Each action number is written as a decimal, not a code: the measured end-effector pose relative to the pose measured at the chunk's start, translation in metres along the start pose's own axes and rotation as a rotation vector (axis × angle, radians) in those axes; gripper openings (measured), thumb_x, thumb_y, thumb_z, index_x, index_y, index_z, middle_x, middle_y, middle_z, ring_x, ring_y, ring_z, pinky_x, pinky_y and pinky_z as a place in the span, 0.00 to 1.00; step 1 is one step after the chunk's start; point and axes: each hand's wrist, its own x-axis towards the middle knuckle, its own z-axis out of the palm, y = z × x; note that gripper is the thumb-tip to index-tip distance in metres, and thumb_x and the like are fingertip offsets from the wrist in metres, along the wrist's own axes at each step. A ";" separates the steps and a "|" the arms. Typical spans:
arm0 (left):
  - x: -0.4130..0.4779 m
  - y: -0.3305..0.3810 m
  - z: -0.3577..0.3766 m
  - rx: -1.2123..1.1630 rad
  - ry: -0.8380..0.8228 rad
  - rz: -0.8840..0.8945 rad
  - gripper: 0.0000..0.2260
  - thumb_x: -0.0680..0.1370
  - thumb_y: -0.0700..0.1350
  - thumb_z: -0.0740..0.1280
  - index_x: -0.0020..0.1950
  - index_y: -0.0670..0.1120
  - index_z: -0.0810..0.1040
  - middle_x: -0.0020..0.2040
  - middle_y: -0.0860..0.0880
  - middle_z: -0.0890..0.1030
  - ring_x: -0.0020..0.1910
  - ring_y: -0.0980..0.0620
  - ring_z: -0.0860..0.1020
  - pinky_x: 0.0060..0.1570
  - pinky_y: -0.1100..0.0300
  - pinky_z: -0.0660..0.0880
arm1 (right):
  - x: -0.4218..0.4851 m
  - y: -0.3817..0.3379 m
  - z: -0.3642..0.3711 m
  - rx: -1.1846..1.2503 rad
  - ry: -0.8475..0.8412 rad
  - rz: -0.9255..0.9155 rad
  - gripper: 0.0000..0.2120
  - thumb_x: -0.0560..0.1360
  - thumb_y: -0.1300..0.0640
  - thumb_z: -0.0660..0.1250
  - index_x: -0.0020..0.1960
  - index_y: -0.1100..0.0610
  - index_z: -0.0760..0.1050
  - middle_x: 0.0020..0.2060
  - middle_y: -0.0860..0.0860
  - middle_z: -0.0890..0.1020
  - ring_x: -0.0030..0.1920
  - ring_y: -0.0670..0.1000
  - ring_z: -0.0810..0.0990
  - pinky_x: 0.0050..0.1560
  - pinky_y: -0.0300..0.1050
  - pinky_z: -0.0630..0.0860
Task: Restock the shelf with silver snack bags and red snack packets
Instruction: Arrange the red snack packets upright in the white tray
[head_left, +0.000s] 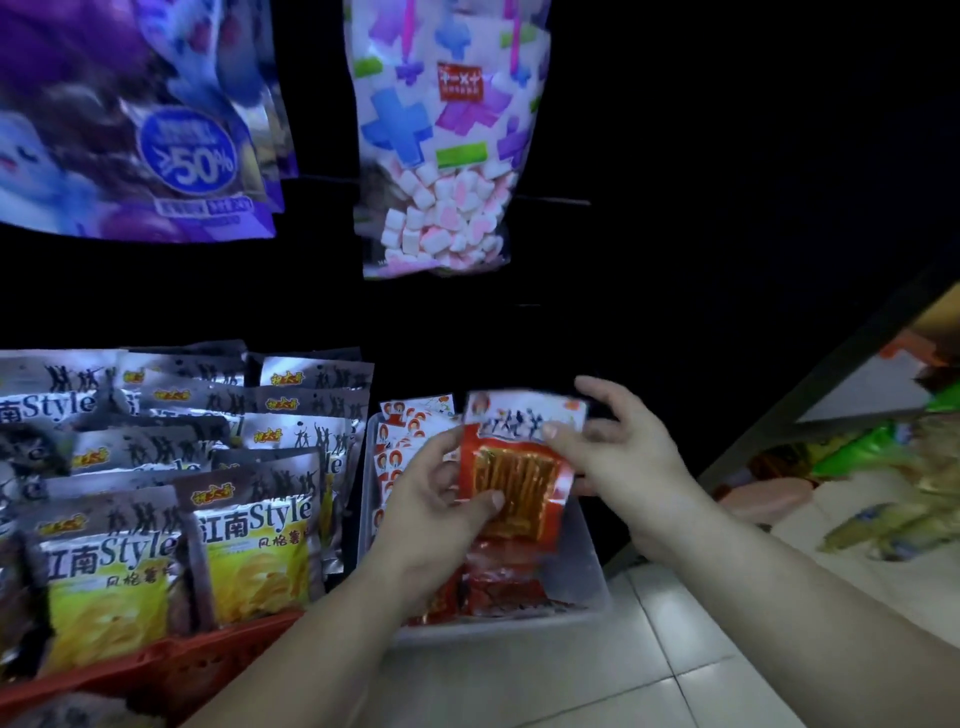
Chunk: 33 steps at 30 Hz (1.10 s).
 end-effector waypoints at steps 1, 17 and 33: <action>-0.002 0.005 0.002 -0.043 0.012 -0.001 0.29 0.77 0.32 0.73 0.70 0.59 0.71 0.52 0.50 0.87 0.51 0.50 0.86 0.45 0.57 0.83 | -0.007 -0.006 0.002 0.016 0.043 0.020 0.27 0.76 0.60 0.76 0.70 0.44 0.72 0.47 0.55 0.86 0.48 0.54 0.87 0.49 0.57 0.84; -0.016 0.039 0.017 0.030 -0.001 0.028 0.36 0.75 0.37 0.76 0.74 0.63 0.67 0.50 0.60 0.84 0.48 0.57 0.85 0.41 0.55 0.83 | -0.049 -0.026 -0.016 0.041 -0.139 0.184 0.36 0.77 0.69 0.71 0.77 0.43 0.64 0.53 0.50 0.86 0.52 0.54 0.87 0.46 0.57 0.85; -0.031 0.053 0.041 0.175 0.052 0.343 0.19 0.81 0.41 0.69 0.69 0.60 0.77 0.60 0.57 0.81 0.60 0.53 0.81 0.60 0.51 0.80 | -0.040 -0.026 -0.017 0.264 -0.190 0.059 0.21 0.81 0.69 0.61 0.67 0.52 0.79 0.48 0.63 0.81 0.50 0.57 0.83 0.53 0.57 0.81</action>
